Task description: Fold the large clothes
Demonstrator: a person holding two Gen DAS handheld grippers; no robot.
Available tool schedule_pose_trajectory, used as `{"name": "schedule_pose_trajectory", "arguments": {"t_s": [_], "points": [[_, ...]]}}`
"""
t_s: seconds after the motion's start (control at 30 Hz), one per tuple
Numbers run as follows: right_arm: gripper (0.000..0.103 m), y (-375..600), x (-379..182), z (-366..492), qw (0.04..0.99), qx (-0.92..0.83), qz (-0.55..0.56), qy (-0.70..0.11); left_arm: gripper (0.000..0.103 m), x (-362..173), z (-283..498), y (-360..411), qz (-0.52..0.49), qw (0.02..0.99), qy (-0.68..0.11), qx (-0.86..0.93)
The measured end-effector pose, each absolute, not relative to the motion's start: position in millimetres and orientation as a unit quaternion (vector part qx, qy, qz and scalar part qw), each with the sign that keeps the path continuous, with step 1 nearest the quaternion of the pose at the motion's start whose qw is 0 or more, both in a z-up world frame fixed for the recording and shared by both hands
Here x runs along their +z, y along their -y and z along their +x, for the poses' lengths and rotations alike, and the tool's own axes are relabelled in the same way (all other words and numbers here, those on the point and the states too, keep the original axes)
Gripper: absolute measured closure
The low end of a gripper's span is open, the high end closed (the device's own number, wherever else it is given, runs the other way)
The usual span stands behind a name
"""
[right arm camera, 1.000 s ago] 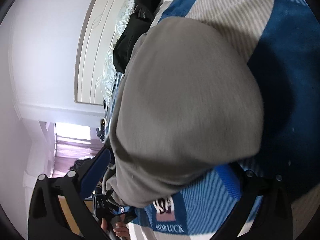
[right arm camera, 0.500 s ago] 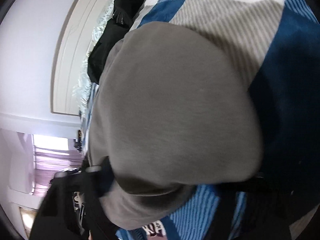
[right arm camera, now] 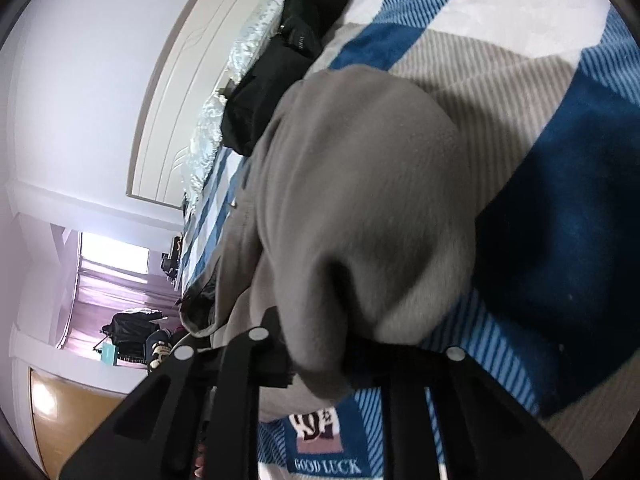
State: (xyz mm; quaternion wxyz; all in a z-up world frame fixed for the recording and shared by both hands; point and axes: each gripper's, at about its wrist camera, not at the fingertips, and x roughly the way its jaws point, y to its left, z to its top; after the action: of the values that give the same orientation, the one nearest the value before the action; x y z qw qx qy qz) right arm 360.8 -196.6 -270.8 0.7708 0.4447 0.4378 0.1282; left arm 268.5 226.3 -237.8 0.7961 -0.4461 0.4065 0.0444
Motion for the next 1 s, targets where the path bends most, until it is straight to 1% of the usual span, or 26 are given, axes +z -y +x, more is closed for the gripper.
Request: {"name": "schedule_pose_trajectory", "arguments": {"t_s": [0.23,0.3,0.33,0.4,0.43,0.47,0.5,0.53,0.57,0.63,0.67,0.7,0.73,0.77,0.8,0.83,0.87,0.9,0.93,0.97,1.0], "points": [[0.09,203,-267,356,0.764,0.134,0.448,-0.445,0.072,-230,256,-224,-0.439,0.8,-0.408,0.04],[0.09,205,-274,361,0.758,0.125,0.449,-0.456,0.072,-232,260,-224,-0.433,0.798,-0.417,0.042],[0.087,206,-278,364,0.753,0.122,0.452,-0.462,0.072,-234,264,-222,-0.426,0.797,-0.426,0.045],[0.069,209,-284,361,0.743,0.109,0.466,-0.467,0.072,-239,274,-217,-0.412,0.796,-0.44,0.049],[0.052,211,-287,363,0.738,0.101,0.475,-0.469,0.071,-241,276,-218,-0.411,0.795,-0.443,0.05],[0.043,212,-291,366,0.729,0.09,0.484,-0.477,0.07,-244,280,-219,-0.412,0.792,-0.447,0.051],[0.041,212,-294,369,0.725,0.082,0.485,-0.483,0.066,-245,283,-218,-0.411,0.791,-0.449,0.054],[0.035,210,-297,373,0.724,0.078,0.479,-0.49,0.059,-246,286,-217,-0.409,0.792,-0.45,0.055],[0.032,208,-298,378,0.727,0.077,0.471,-0.494,0.056,-245,287,-215,-0.405,0.794,-0.45,0.056],[0.028,205,-300,383,0.73,0.073,0.465,-0.495,0.039,-244,296,-209,-0.392,0.798,-0.453,0.062],[0.027,204,-302,387,0.729,0.069,0.471,-0.493,0.034,-245,300,-206,-0.392,0.797,-0.454,0.065],[0.027,202,-304,389,0.729,0.066,0.473,-0.491,0.029,-247,303,-204,-0.395,0.795,-0.456,0.067],[0.029,201,-306,391,0.73,0.062,0.473,-0.489,0.027,-249,306,-202,-0.394,0.793,-0.459,0.071],[0.039,199,-307,392,0.734,0.061,0.472,-0.485,0.027,-250,310,-200,-0.386,0.793,-0.464,0.079],[0.048,196,-307,395,0.741,0.058,0.462,-0.484,0.031,-249,314,-197,-0.379,0.796,-0.466,0.08],[0.06,194,-307,395,0.745,0.058,0.456,-0.483,0.048,-249,315,-195,-0.376,0.798,-0.464,0.076],[0.069,194,-307,395,0.746,0.063,0.456,-0.481,0.057,-248,316,-195,-0.375,0.8,-0.462,0.071],[0.073,193,-305,394,0.749,0.073,0.456,-0.476,0.066,-248,316,-196,-0.382,0.799,-0.461,0.064],[0.077,193,-302,394,0.753,0.082,0.452,-0.472,0.069,-248,315,-196,-0.388,0.797,-0.459,0.057],[0.08,194,-301,394,0.753,0.088,0.453,-0.468,0.07,-247,315,-197,-0.39,0.798,-0.456,0.049],[0.081,195,-298,392,0.754,0.096,0.456,-0.463,0.072,-246,313,-198,-0.391,0.8,-0.453,0.044]]}}
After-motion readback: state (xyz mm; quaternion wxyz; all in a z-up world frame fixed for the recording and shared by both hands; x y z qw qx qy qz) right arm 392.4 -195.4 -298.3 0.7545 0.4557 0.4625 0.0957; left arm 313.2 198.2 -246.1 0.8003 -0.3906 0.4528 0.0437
